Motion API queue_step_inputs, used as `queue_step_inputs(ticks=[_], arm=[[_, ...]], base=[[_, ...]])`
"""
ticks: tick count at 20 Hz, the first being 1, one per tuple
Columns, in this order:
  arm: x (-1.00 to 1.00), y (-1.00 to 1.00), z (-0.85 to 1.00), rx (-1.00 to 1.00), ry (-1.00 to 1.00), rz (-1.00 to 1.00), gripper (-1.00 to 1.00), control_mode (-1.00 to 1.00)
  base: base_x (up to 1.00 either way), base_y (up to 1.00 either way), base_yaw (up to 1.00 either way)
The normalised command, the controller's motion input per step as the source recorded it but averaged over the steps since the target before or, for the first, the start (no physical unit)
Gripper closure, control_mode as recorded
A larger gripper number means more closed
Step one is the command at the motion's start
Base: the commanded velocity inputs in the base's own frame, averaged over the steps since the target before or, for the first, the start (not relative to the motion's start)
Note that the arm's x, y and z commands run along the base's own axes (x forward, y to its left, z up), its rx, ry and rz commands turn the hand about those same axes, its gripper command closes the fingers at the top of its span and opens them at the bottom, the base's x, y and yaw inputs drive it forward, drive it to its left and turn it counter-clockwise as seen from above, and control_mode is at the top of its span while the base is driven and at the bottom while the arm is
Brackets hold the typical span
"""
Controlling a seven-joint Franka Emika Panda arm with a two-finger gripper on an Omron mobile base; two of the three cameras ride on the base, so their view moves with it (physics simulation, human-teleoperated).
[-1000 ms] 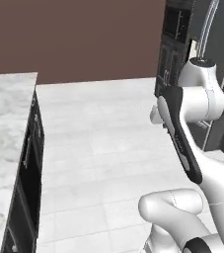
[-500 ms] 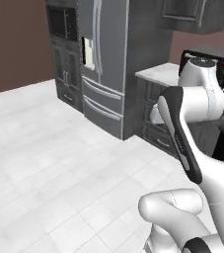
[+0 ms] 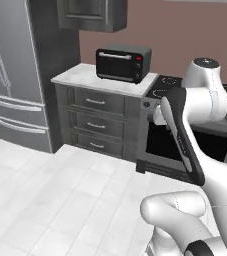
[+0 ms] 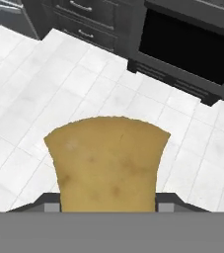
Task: Pick up the sponge and bar soap from the sink, and place them back in the cabinet, and close the cabinet door.
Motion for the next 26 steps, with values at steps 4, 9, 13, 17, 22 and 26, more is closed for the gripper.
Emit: queue_step_inputs(ticks=[4, 9, 13, 17, 22, 26], arm=[[0.00, 0.00, 0.00, 0.00, 0.00, 0.00, 1.00, 1.00], [0.00, 0.00, 0.00, 0.00, 0.00, 0.00, 1.00, 1.00], [0.00, 0.00, 0.00, 0.00, 0.00, 0.00, 1.00, 1.00], [0.00, 0.00, 0.00, 0.00, 0.00, 0.00, 1.00, 1.00], [0.00, 0.00, 0.00, 0.00, 0.00, 0.00, 1.00, 1.00], [0.00, 0.00, 0.00, 0.00, 0.00, 0.00, 1.00, 1.00]], base=[[0.01, -0.07, -0.65], [0.05, -0.15, -0.59], [0.10, -0.21, -0.55], [0.24, -0.23, -0.48], [0.48, -0.29, -0.22], [0.48, -0.61, -0.16]])
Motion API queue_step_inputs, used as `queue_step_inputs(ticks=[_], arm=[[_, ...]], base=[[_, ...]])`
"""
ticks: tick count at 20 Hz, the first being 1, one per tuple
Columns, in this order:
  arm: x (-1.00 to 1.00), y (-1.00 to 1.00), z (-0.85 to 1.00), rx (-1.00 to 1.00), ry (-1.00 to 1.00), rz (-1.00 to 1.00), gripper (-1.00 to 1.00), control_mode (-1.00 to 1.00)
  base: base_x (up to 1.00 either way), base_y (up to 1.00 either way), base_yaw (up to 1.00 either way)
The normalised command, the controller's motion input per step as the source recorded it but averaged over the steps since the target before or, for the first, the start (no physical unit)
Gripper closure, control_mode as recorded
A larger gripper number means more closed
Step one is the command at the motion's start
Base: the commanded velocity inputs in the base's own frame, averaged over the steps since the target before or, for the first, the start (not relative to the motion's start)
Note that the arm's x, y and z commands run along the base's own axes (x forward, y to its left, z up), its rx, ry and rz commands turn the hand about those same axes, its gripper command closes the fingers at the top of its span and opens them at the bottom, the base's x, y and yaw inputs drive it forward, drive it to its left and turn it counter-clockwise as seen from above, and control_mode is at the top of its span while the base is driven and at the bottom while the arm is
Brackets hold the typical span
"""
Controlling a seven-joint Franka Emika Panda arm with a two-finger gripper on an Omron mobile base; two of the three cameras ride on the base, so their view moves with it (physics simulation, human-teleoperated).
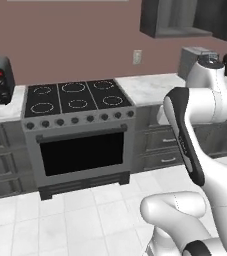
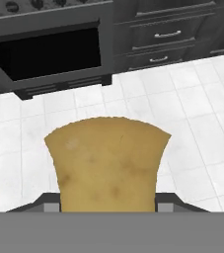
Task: Pick up the sponge and bar soap from the sink, and place them back in the cabinet, and close the cabinet door.
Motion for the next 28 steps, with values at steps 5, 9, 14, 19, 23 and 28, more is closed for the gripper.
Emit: queue_step_inputs(ticks=[5, 9, 14, 19, 23, 28], arm=[[0.00, 0.00, 0.00, 0.00, 0.00, 0.00, 1.00, 1.00], [0.00, 0.00, 0.00, 0.00, 0.00, 0.00, 1.00, 1.00], [0.00, 0.00, 0.00, 0.00, 0.00, 0.00, 1.00, 1.00], [0.00, 0.00, 0.00, 0.00, 0.00, 0.00, 1.00, 1.00], [0.00, 0.00, 0.00, 0.00, 0.00, 0.00, 1.00, 1.00], [0.00, 0.00, 0.00, 0.00, 0.00, 0.00, 1.00, 1.00]], base=[[0.54, -0.80, -0.03], [0.57, -0.88, 0.00], [0.57, -0.74, 0.00], [0.63, -0.64, 0.01], [0.78, -0.54, 0.05], [0.81, -0.49, 0.10]])
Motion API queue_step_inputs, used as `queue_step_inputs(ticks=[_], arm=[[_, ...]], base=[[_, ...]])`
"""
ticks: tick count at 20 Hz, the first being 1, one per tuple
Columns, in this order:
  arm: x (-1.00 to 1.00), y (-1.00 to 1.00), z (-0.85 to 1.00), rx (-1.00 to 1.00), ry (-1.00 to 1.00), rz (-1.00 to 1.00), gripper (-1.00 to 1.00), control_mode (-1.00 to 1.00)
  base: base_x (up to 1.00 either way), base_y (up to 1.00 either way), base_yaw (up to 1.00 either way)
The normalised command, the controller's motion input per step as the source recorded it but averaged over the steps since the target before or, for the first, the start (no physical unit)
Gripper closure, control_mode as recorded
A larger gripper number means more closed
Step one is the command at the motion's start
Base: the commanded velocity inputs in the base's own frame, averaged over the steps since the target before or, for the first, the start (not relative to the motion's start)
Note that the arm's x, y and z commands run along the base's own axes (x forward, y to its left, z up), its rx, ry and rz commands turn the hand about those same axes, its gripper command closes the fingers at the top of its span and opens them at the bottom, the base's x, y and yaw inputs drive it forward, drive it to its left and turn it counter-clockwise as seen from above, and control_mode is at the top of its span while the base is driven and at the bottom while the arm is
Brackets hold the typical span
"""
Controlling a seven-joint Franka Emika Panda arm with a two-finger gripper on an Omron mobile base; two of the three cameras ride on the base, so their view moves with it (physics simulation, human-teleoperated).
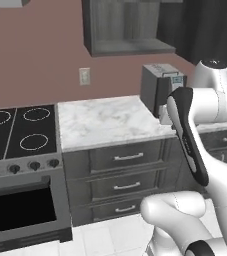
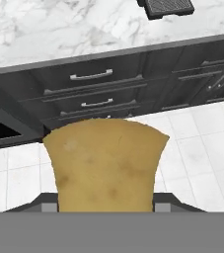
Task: Pick up the sponge and bar soap from the sink, and place them back in the cabinet, and close the cabinet door.
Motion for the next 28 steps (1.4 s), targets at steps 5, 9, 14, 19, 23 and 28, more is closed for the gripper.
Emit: queue_step_inputs(ticks=[5, 9, 14, 19, 23, 28], arm=[[0.00, 0.00, 0.00, 0.00, 0.00, 0.00, 1.00, 1.00], [0.00, 0.00, 0.00, 0.00, 0.00, 0.00, 1.00, 1.00], [0.00, 0.00, 0.00, 0.00, 0.00, 0.00, 1.00, 1.00], [0.00, 0.00, 0.00, 0.00, 0.00, 0.00, 1.00, 1.00], [0.00, 0.00, 0.00, 0.00, 0.00, 0.00, 1.00, 1.00], [0.00, 0.00, 0.00, 0.00, 0.00, 0.00, 1.00, 1.00]], base=[[0.65, -0.34, 0.12], [0.46, -0.13, 0.15], [0.35, -0.08, 0.12], [0.52, -0.21, 0.00], [0.60, -0.11, 0.00], [0.27, -0.01, -0.01]])
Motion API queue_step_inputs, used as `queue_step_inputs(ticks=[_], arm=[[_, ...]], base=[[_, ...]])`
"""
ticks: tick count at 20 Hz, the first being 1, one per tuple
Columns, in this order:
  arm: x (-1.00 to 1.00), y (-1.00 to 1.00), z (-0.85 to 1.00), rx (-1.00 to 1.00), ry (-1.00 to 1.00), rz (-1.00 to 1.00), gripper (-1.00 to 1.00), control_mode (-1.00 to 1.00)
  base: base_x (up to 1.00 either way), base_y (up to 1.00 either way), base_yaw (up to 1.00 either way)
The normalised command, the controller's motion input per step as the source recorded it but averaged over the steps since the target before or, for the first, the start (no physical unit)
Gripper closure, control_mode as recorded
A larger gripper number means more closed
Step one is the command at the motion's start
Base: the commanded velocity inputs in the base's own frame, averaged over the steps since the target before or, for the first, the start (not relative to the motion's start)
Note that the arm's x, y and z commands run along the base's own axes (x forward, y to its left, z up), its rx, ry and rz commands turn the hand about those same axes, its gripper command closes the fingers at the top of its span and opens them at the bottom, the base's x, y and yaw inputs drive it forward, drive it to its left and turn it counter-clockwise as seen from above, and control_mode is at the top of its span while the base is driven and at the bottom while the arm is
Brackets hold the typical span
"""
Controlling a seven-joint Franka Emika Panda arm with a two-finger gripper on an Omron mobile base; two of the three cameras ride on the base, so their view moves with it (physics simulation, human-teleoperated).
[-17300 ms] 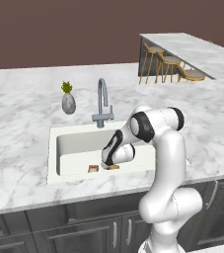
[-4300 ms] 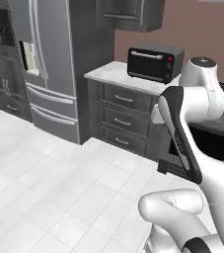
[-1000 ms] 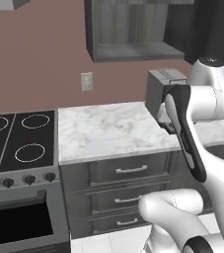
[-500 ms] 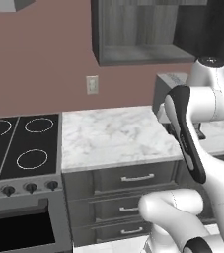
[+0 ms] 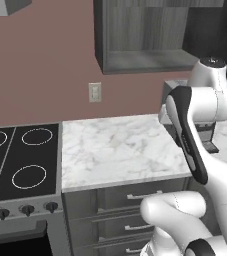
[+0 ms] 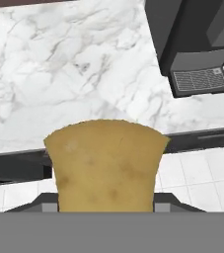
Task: Pick up the sponge and bar soap from the sink, and place them back in the cabinet, and close the cabinet door.
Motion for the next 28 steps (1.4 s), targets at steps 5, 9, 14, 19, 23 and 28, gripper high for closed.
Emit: queue_step_inputs(ticks=[5, 9, 14, 19, 23, 28], arm=[[0.00, -0.03, 0.07, 0.00, -0.09, 0.00, 1.00, -1.00], [0.00, -0.07, 0.39, 0.00, -0.37, 0.00, 1.00, -1.00], [0.00, -0.07, 0.44, 0.00, -0.44, 0.00, 1.00, -1.00], [0.07, -0.02, 0.51, 0.00, -0.26, 0.00, 1.00, -1.00], [0.21, 0.00, 0.46, 0.00, -0.09, -0.01, 1.00, -1.00], [0.13, -0.04, 0.45, 0.00, -0.07, -0.01, 1.00, -1.00]], base=[[0.00, 0.00, 0.00], [0.00, 0.00, 0.00], [0.00, 0.00, 0.00], [0.00, 0.00, 0.00], [0.00, 0.00, 0.00], [0.00, 0.00, 0.00]])
